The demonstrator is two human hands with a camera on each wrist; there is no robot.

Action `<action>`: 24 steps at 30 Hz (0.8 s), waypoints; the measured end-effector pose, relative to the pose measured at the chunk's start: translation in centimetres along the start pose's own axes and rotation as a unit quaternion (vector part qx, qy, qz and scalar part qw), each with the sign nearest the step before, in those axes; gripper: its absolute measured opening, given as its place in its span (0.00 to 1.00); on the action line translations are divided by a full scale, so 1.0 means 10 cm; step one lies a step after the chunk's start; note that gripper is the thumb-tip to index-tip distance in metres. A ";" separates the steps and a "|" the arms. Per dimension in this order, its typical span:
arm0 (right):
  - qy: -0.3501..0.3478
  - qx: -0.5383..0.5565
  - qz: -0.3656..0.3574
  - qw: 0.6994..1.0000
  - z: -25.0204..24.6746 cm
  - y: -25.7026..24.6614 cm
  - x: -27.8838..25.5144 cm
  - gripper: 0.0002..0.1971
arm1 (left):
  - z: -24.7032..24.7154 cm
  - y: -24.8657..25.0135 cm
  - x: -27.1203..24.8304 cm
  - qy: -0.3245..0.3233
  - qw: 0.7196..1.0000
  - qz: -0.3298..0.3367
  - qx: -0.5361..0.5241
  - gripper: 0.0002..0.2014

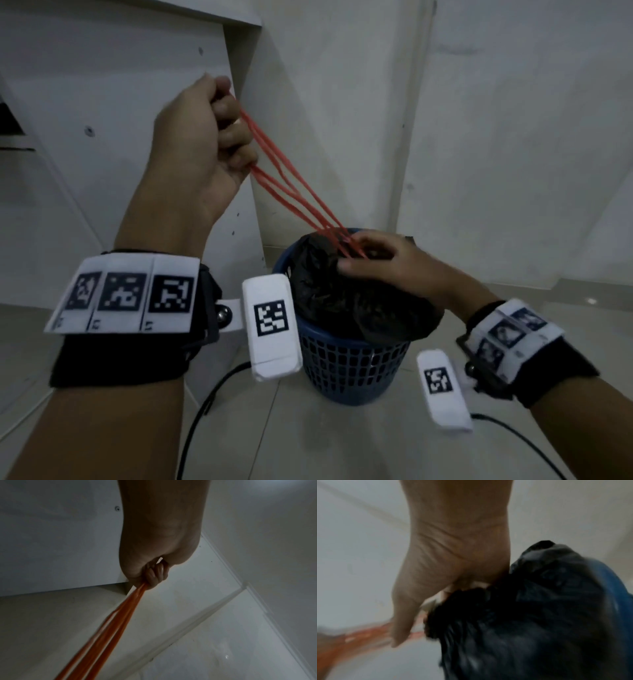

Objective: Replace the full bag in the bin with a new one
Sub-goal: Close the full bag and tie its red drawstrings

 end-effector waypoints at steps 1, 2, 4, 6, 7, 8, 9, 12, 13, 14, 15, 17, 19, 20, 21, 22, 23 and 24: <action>0.001 0.076 -0.005 0.997 -0.05 -0.02 -0.03 0.15 | -0.03 -0.02 0.01 -0.004 1.000 -0.004 -0.016 0.15; 0.006 0.116 -0.014 0.993 -0.09 -0.05 -0.06 0.14 | -0.07 -0.03 0.03 -0.006 0.999 -0.006 -0.033 0.15; 0.018 0.112 -0.020 0.993 -0.10 -0.09 -0.09 0.11 | -0.11 -0.07 0.06 -0.001 0.999 -0.009 -0.050 0.15; 0.014 0.084 -0.016 0.996 -0.05 -0.11 -0.10 0.11 | -0.10 -0.12 0.07 0.004 0.999 -0.019 -0.043 0.15; 0.007 0.077 -0.014 0.997 -0.03 -0.11 -0.10 0.13 | -0.08 -0.15 0.08 0.002 0.999 -0.026 -0.040 0.15; 0.004 0.075 -0.008 0.997 -0.02 -0.11 -0.10 0.14 | -0.06 -0.17 0.09 0.000 0.999 -0.032 -0.042 0.15; 0.002 0.077 -0.005 0.997 -0.03 -0.13 -0.10 0.14 | -0.05 -0.19 0.10 0.000 0.998 -0.036 -0.048 0.15; -0.001 0.062 0.000 0.998 -0.05 -0.19 -0.11 0.13 | -0.06 -0.22 0.12 0.004 0.997 -0.038 -0.070 0.15; -0.001 0.056 -0.001 0.998 -0.06 -0.21 -0.12 0.12 | -0.06 -0.21 0.12 0.005 0.997 -0.037 -0.074 0.16; -0.001 0.051 -0.001 0.999 -0.05 -0.23 -0.13 0.11 | -0.07 -0.21 0.12 0.005 0.996 -0.035 -0.078 0.16; -0.001 0.045 -0.001 0.999 -0.05 -0.25 -0.13 0.10 | -0.07 -0.21 0.12 0.004 0.996 -0.034 -0.082 0.16; 0.006 0.031 -0.001 0.999 -0.05 -0.27 -0.13 0.08 | -0.08 -0.22 0.13 0.004 0.995 -0.030 -0.093 0.17; 0.019 0.013 -0.002 1.000 -0.07 -0.29 -0.12 0.07 | -0.08 -0.22 0.14 0.008 0.995 -0.029 -0.099 0.16; 0.024 0.002 0.000 1.000 -0.07 -0.30 -0.12 0.08 | -0.08 -0.23 0.13 0.011 0.995 -0.029 -0.100 0.15; 0.031 -0.009 0.003 0.999 -0.09 -0.30 -0.11 0.09 | -0.08 -0.23 0.12 0.014 0.995 -0.029 -0.100 0.14; 0.040 -0.016 0.007 0.999 -0.10 -0.29 -0.10 0.10 | -0.08 -0.23 0.12 0.018 0.995 -0.030 -0.094 0.13; 0.053 -0.019 0.010 0.998 -0.12 -0.27 -0.08 0.12 | -0.08 -0.23 0.11 0.021 0.996 -0.030 -0.078 0.13; 0.071 -0.019 0.011 0.997 -0.14 -0.26 -0.07 0.14 | -0.10 -0.23 0.11 0.023 0.998 -0.032 -0.046 0.13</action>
Point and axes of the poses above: each hand's wrist, its own x-axis towards the middle knuckle, its own z-axis out of the palm, y = z × x, the point moved 6 cm from there along x, towards the middle knuckle, and after that the axes turned 9 degrees about -y, right-handed, at the moved point
